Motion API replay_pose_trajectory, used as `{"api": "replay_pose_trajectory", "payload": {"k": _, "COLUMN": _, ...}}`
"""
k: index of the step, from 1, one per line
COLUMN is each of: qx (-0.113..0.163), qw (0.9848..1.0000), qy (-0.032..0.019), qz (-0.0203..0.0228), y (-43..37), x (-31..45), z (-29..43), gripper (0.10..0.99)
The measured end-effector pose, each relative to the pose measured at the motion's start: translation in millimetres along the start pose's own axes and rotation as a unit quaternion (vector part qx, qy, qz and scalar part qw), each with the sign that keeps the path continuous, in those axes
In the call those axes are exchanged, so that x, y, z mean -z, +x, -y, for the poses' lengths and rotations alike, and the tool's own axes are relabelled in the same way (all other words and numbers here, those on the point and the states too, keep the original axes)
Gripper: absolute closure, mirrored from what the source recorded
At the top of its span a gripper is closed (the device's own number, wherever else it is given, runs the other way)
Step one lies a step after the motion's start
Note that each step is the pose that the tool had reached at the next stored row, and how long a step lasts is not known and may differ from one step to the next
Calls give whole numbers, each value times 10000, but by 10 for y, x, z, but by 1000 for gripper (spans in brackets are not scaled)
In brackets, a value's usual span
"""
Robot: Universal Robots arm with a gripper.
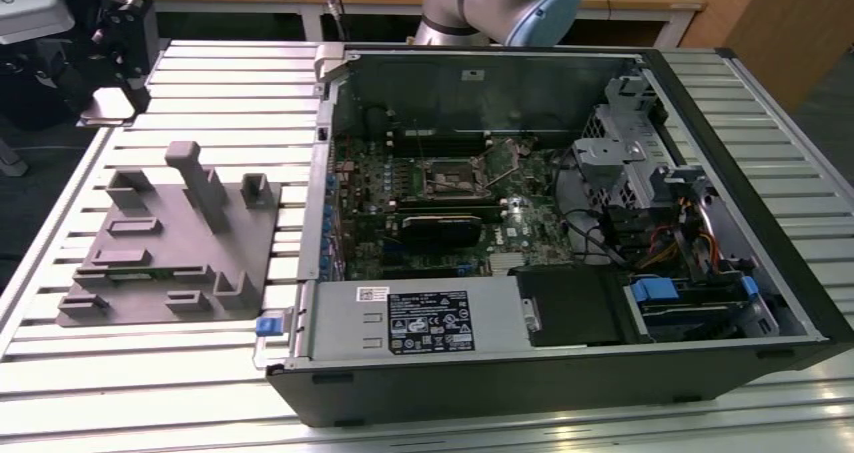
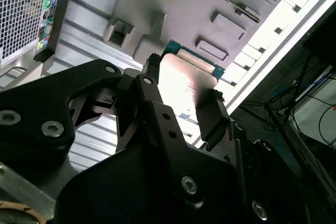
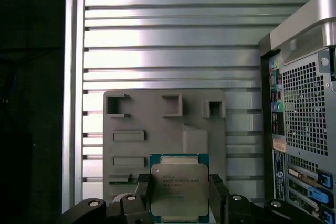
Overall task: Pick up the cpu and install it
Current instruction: 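Pick up the cpu and move it towards the insertion slot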
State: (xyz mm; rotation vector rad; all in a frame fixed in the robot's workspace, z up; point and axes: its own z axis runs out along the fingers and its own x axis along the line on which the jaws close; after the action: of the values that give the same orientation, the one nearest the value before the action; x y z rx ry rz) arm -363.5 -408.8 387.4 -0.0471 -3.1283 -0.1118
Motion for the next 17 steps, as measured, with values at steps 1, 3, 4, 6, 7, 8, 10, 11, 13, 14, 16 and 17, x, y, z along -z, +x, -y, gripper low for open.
{"api": "replay_pose_trajectory", "payload": {"k": 1, "qx": 1, "qw": 10000, "qy": 0, "qz": 0, "y": -7, "x": 0, "z": 0, "gripper": 553}}
{"api": "replay_pose_trajectory", "payload": {"k": 3, "qx": 0, "qw": 10000, "qy": 0, "qz": 0, "y": -15, "x": 0, "z": 0, "gripper": 553}}
{"api": "replay_pose_trajectory", "payload": {"k": 4, "qx": 0, "qw": 10000, "qy": 0, "qz": 0, "y": -19, "x": 0, "z": 0, "gripper": 553}}
{"api": "replay_pose_trajectory", "payload": {"k": 6, "qx": 1, "qw": 10000, "qy": 0, "qz": 0, "y": -36, "x": 0, "z": -1, "gripper": 553}}
{"api": "replay_pose_trajectory", "payload": {"k": 7, "qx": 0, "qw": 10000, "qy": 0, "qz": 0, "y": -48, "x": 0, "z": -1, "gripper": 553}}
{"api": "replay_pose_trajectory", "payload": {"k": 8, "qx": 1, "qw": 10000, "qy": 0, "qz": 0, "y": -60, "x": 0, "z": -1, "gripper": 553}}
{"api": "replay_pose_trajectory", "payload": {"k": 10, "qx": 0, "qw": 10000, "qy": 0, "qz": 0, "y": -81, "x": 1, "z": -2, "gripper": 553}}
{"api": "replay_pose_trajectory", "payload": {"k": 11, "qx": 0, "qw": 10000, "qy": 0, "qz": 0, "y": -92, "x": 1, "z": -3, "gripper": 553}}
{"api": "replay_pose_trajectory", "payload": {"k": 13, "qx": 0, "qw": 10000, "qy": 0, "qz": 0, "y": -114, "x": 1, "z": -3, "gripper": 553}}
{"api": "replay_pose_trajectory", "payload": {"k": 14, "qx": 0, "qw": 10000, "qy": 0, "qz": 0, "y": -127, "x": 1, "z": -4, "gripper": 553}}
{"api": "replay_pose_trajectory", "payload": {"k": 16, "qx": 0, "qw": 10000, "qy": 0, "qz": 0, "y": -154, "x": 1, "z": -4, "gripper": 553}}
{"api": "replay_pose_trajectory", "payload": {"k": 17, "qx": 1, "qw": 10000, "qy": 0, "qz": 0, "y": -167, "x": 1, "z": -5, "gripper": 553}}
